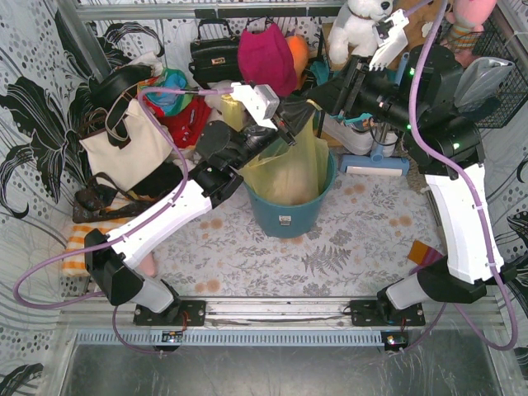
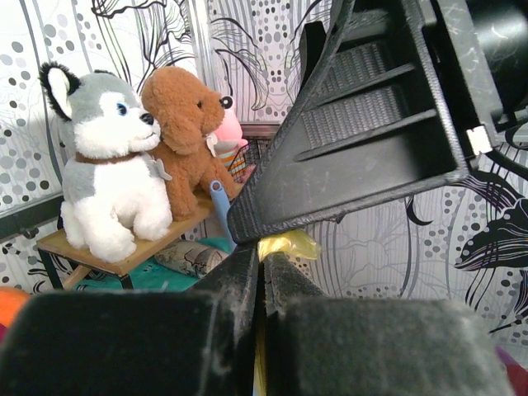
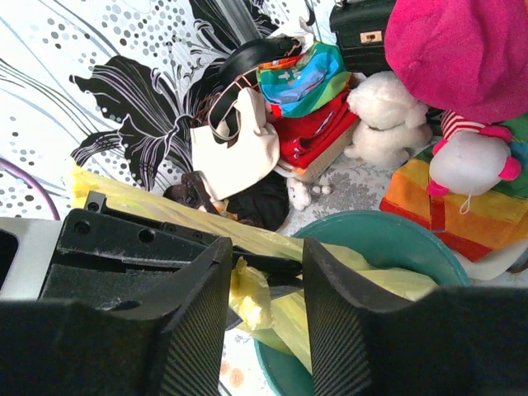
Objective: Tie the trash bag
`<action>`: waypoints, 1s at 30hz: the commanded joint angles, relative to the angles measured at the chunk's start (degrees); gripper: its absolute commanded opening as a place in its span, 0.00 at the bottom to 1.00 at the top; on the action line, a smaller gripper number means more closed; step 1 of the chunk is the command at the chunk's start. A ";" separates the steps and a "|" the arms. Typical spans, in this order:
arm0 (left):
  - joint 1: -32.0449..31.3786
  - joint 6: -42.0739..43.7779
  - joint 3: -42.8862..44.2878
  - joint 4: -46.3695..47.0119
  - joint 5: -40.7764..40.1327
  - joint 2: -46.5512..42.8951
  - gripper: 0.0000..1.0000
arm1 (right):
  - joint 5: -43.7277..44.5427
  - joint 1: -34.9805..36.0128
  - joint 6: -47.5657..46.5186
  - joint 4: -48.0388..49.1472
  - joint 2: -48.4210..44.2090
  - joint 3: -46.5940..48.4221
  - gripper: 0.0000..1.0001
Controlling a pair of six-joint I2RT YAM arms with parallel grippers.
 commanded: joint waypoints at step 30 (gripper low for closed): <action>0.26 -0.17 5.09 -4.09 -0.69 2.48 0.08 | 2.27 0.40 -3.66 -2.67 -2.52 3.02 0.00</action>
